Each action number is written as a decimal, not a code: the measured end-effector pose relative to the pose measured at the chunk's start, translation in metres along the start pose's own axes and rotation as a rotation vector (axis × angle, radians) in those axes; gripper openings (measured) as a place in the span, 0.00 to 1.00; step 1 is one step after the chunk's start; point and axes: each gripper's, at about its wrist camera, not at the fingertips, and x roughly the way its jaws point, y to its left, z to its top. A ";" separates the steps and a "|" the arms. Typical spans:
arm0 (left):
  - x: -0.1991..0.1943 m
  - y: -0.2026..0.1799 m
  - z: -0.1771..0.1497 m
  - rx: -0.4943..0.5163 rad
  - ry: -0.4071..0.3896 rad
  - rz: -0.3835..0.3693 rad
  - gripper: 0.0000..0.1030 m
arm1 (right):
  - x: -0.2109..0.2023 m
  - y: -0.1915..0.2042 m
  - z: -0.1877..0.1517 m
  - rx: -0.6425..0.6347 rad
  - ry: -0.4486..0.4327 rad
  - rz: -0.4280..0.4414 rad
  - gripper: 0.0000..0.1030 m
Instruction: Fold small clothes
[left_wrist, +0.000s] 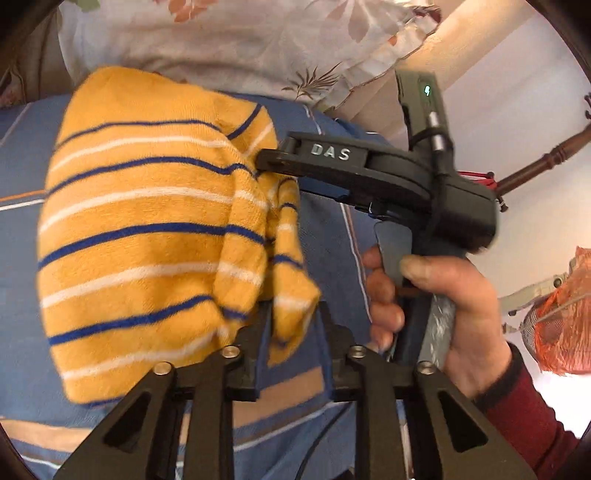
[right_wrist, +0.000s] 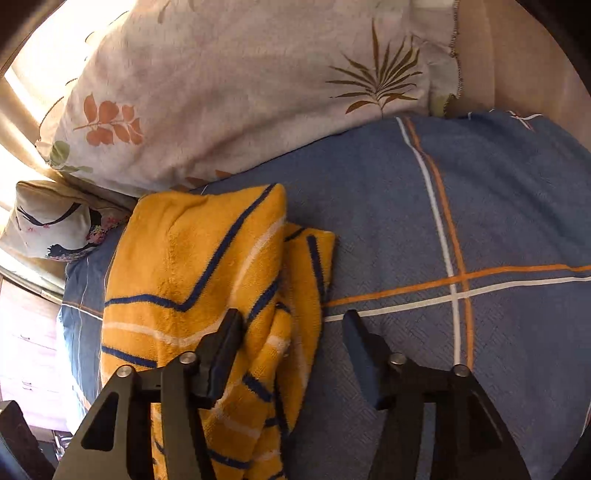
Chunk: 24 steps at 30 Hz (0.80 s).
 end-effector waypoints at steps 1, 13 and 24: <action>-0.008 0.002 -0.002 0.005 -0.012 -0.002 0.38 | -0.006 -0.004 0.000 0.011 -0.012 -0.004 0.61; -0.070 0.072 -0.042 -0.203 -0.092 0.220 0.50 | -0.069 0.023 -0.051 -0.034 -0.107 0.209 0.61; -0.088 0.101 -0.064 -0.248 -0.090 0.229 0.50 | -0.044 0.031 -0.066 -0.032 -0.044 0.134 0.11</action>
